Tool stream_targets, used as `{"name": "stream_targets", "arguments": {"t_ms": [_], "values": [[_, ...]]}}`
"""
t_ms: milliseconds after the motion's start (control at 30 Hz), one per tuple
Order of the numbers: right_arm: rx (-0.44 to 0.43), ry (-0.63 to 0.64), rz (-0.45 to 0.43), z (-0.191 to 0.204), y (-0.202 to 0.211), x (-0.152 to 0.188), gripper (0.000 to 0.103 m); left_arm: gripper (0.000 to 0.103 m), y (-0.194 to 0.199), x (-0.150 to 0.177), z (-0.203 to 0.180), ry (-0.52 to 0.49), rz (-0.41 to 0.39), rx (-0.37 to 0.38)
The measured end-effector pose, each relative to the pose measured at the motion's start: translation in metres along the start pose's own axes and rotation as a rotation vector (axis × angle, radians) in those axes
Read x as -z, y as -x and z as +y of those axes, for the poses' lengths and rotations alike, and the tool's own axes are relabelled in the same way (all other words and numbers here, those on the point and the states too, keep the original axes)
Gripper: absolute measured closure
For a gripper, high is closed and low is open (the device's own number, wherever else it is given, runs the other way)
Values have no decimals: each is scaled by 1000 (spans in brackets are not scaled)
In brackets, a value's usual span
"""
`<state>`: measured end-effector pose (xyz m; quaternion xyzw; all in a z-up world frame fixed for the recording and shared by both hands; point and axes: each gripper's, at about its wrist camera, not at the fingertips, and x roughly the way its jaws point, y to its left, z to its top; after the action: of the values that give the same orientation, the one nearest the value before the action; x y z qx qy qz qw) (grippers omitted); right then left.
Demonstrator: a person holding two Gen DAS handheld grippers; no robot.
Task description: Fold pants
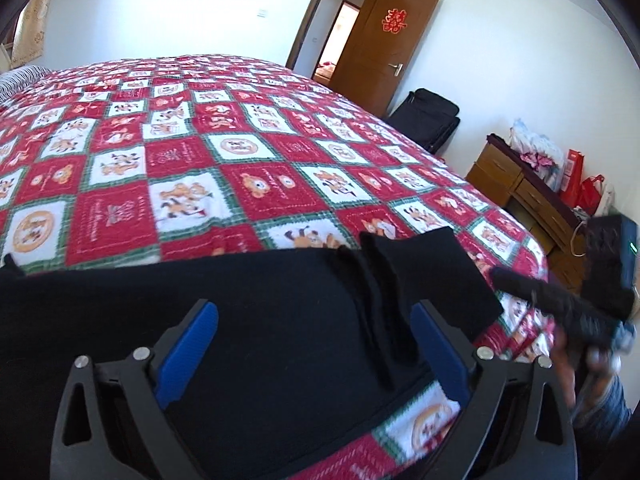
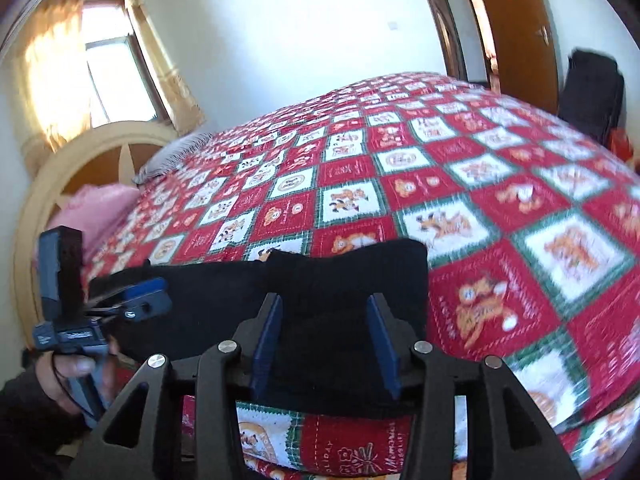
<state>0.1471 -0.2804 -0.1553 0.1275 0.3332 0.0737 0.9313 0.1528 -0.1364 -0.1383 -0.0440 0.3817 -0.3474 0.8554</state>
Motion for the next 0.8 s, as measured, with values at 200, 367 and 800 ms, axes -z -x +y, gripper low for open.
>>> {"name": "stream_targets", "arguments": {"t_ms": [200, 367, 800], "values": [[-20, 248, 72, 64, -26, 22, 57, 4, -12, 8, 6, 39, 12, -48], [42, 308, 157, 75, -60, 36, 58, 4, -11, 11, 11, 54, 13, -55], [63, 409, 198, 86, -66, 53, 96, 4, -14, 6, -3, 17, 30, 17]]}}
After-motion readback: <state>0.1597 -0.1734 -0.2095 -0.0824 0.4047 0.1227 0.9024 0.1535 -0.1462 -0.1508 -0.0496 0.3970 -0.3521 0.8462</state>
